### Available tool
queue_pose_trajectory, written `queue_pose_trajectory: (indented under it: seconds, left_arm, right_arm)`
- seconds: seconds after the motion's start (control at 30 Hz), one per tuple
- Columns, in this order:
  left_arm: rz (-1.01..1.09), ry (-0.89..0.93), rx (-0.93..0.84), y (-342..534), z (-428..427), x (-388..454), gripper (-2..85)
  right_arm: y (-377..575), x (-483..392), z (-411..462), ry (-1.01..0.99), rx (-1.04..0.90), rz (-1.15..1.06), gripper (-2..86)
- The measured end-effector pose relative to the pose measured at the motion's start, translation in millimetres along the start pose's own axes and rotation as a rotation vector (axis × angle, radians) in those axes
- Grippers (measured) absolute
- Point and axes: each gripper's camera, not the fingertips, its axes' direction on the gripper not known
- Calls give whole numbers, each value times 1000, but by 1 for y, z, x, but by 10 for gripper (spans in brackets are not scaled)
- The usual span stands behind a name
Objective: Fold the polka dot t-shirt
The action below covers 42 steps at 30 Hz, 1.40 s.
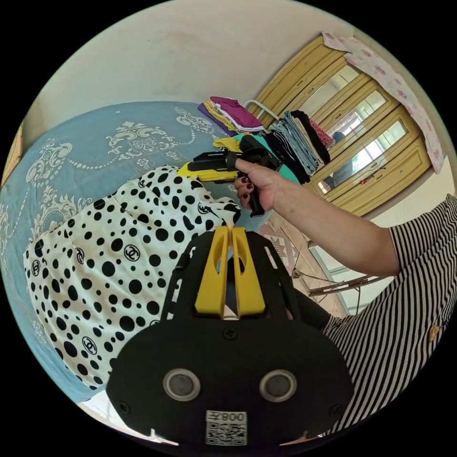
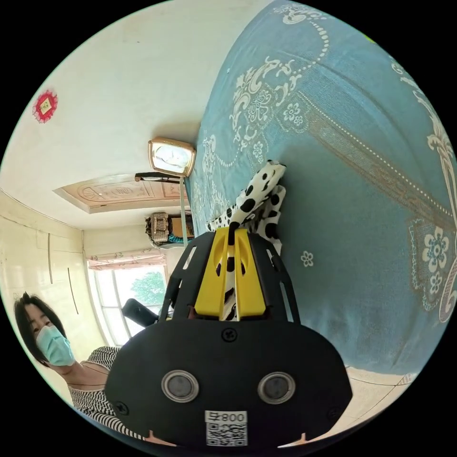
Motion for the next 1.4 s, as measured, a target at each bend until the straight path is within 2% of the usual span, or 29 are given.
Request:
queue_pose_trajectory:
  seconds: [0.33, 0.67, 0.8, 1.13, 1.27, 1.4]
  left_arm:
    - [-215, 4, 205, 87, -129, -82, 11]
    - [-604, 19, 384, 218, -221, -183, 11]
    - [-710, 38, 378, 255, -233, -212, 12]
    - [-901, 126, 428, 317, -263, -271, 14]
    - [-963, 110, 434, 340, -278, -277, 15]
    - [-956, 57, 428, 350, -297, -273, 16]
  right_arm:
    - [9, -120, 118, 21, -38, -195, 17]
    - [26, -237, 327, 235, -262, -418, 18]
    - [34, -252, 409, 340, -367, -432, 18]
    - [42, -287, 517, 480, -445, -461, 27]
    - [51, -307, 564, 596, -521, -543, 41]
    - [61, -336, 572, 646, -566, -675, 67]
